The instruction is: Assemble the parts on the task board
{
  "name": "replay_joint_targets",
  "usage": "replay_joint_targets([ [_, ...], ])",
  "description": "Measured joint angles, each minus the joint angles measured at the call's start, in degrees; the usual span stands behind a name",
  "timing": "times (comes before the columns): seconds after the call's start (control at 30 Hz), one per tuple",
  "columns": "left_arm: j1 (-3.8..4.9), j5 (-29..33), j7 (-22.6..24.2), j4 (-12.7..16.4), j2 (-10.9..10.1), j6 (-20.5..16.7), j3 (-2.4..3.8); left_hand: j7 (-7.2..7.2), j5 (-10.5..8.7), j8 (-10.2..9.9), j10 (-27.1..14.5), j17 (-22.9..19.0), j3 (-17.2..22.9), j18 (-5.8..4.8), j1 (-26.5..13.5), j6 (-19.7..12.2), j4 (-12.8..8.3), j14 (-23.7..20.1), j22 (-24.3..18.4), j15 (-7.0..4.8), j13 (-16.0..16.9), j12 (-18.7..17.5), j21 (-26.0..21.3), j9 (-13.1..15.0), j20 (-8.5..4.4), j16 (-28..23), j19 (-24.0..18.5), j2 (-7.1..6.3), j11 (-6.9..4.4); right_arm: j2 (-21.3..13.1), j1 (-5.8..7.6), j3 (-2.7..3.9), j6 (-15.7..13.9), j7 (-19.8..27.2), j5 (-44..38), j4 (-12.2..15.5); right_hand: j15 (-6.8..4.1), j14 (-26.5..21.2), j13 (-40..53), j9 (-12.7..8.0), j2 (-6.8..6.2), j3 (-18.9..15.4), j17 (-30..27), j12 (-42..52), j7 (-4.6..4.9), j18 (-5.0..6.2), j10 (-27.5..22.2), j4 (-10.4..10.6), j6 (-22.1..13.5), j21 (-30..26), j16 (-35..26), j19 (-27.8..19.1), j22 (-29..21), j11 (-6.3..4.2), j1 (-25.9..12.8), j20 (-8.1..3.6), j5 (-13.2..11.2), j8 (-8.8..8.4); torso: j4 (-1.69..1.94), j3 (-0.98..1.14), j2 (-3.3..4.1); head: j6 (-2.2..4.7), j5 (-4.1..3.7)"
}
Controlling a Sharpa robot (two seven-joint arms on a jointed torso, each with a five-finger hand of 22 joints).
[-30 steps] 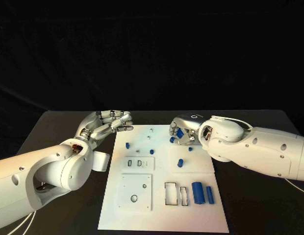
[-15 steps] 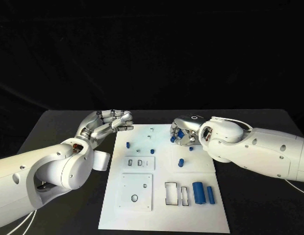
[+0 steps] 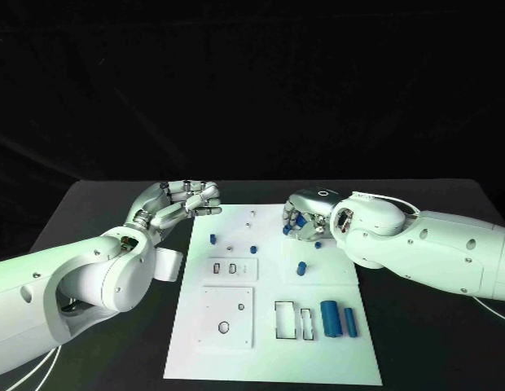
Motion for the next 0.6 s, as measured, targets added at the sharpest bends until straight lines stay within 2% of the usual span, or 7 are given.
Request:
replay_joint_targets([
  [0.03,0.0,0.0,0.0,0.0,0.0,0.0,0.0,0.0,0.0,0.0,0.0,0.0,0.0,0.0,0.0,0.0,0.0,0.0,0.0,0.0,0.0,0.0,0.0,0.0,0.0,-0.1,0.0,0.0,0.0,0.0,-0.03,-0.02,-0.1,0.0,0.0,0.0,-0.21,0.3,0.1,0.2,0.16,0.3,0.4,0.3,-0.14,0.0,0.5,0.3,0.5,0.5,0.5,0.5,0.7,-0.14,-0.2,-0.08,0.0,0.29,0.0,0.0,0.0,0.0,0.0],
  [0.1,0.01,0.0,-0.1,0.0,0.0,0.0,0.0,0.0,0.0,0.0,0.0,0.1,0.0,0.0,0.0,0.0,0.0,-0.2,0.0,0.19,0.0,0.0,0.0,0.0,0.0,-0.1,0.0,0.0,0.0,-0.1,-0.1,-0.08,-0.5,-0.1,0.1,0.1,-0.51,1.1,0.4,0.7,0.17,1.5,1.4,0.3,-0.78,-0.91,1.7,0.5,1.1,1.8,1.6,1.5,2.5,-0.69,-0.2,-0.53,-1.4,0.87,0.0,-0.01,0.02,-0.02,0.01],
  [0.2,0.02,0.0,-0.2,-0.1,0.0,0.0,0.0,0.0,0.0,0.0,0.0,0.1,-0.2,0.0,0.0,0.0,-0.2,-0.2,-0.1,0.21,0.0,0.0,0.0,0.0,0.0,-0.1,0.0,0.0,0.0,-0.1,-0.17,-0.11,-1.2,-0.2,0.1,0.3,-0.98,1.6,0.6,1.4,0.33,2.8,2.1,0.6,-1.1,-0.92,2.6,0.8,1.9,3.0,2.4,2.4,4.1,-1.26,-0.3,-1.0,-2.3,1.54,0.0,0.0,0.04,-0.03,0.01],
  [0.47,0.02,0.0,-0.4,-0.3,0.0,0.0,0.0,0.0,0.0,0.0,-0.4,0.1,-0.2,0.0,0.2,-0.4,-0.2,-0.2,-0.1,0.22,0.0,0.0,-0.2,0.1,0.0,-0.1,0.0,0.22,0.01,-0.6,-0.09,-0.09,-5.0,-1.0,0.2,1.5,-1.3,2.3,0.9,2.0,0.53,3.9,3.1,0.6,-1.55,-0.91,3.8,1.1,2.5,4.4,3.5,3.7,6.3,-1.55,-0.3,-1.49,-3.0,2.4,-0.01,-0.02,0.06,0.33,-0.05],
  [0.6,0.03,0.0,-0.5,-0.4,0.0,0.0,0.0,0.0,0.0,-0.2,-0.4,0.2,-0.3,0.0,0.4,-0.4,-0.3,-0.2,-0.1,0.21,0.0,0.0,-0.2,0.1,0.0,-0.1,0.0,0.38,0.0,-0.6,0.16,-0.02,-6.6,-1.5,0.3,1.8,-1.5,2.5,0.9,2.0,0.64,4.0,3.3,0.6,-1.56,-0.91,3.8,1.1,2.5,4.6,3.5,3.9,6.7,-1.55,-0.3,-1.29,-3.1,2.75,-0.03,-0.02,0.1,0.64,-0.06],
])
